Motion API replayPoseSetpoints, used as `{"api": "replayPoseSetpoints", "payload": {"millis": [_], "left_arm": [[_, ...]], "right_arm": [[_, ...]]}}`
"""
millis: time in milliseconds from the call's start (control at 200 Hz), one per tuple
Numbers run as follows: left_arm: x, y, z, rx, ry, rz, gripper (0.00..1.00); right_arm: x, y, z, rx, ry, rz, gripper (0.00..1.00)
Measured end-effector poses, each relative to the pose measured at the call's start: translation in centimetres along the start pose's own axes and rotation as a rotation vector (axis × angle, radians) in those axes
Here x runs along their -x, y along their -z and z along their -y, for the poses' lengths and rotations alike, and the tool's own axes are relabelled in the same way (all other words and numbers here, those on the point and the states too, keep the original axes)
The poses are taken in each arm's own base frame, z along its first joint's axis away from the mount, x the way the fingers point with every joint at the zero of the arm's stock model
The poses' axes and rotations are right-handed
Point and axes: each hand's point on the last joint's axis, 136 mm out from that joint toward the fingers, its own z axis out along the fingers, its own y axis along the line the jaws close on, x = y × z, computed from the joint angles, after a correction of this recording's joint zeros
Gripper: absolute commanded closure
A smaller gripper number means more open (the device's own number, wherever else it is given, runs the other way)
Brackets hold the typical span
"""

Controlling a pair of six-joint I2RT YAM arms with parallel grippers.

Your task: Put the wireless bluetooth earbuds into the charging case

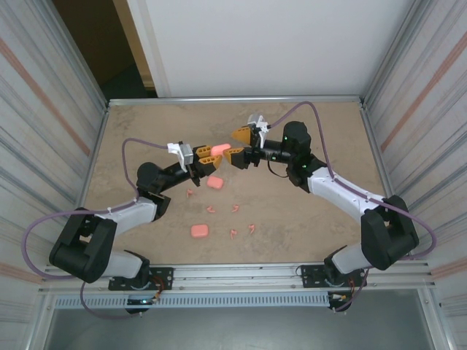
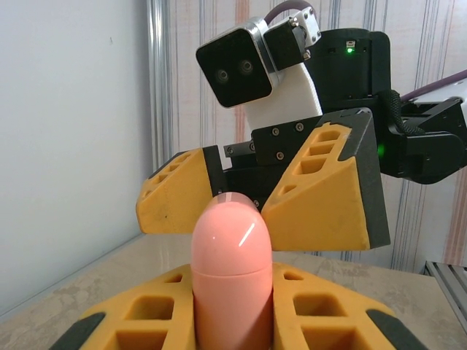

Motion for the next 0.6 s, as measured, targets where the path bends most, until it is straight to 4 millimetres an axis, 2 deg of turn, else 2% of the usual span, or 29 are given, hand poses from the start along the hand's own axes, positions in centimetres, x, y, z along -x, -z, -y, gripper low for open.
{"api": "replayPoseSetpoints", "payload": {"millis": [351,601], "left_arm": [[0.1,0.1,-0.4,0.017,-0.001,0.003,1.0],[-0.1,0.0,0.4,-0.022,-0.001,-0.004,1.0]], "right_arm": [[1.0,-0.4,0.3,-0.003,0.012,0.014,0.22],[1.9,-0.3,1.1,-0.038,0.021,0.031,0.22]]}}
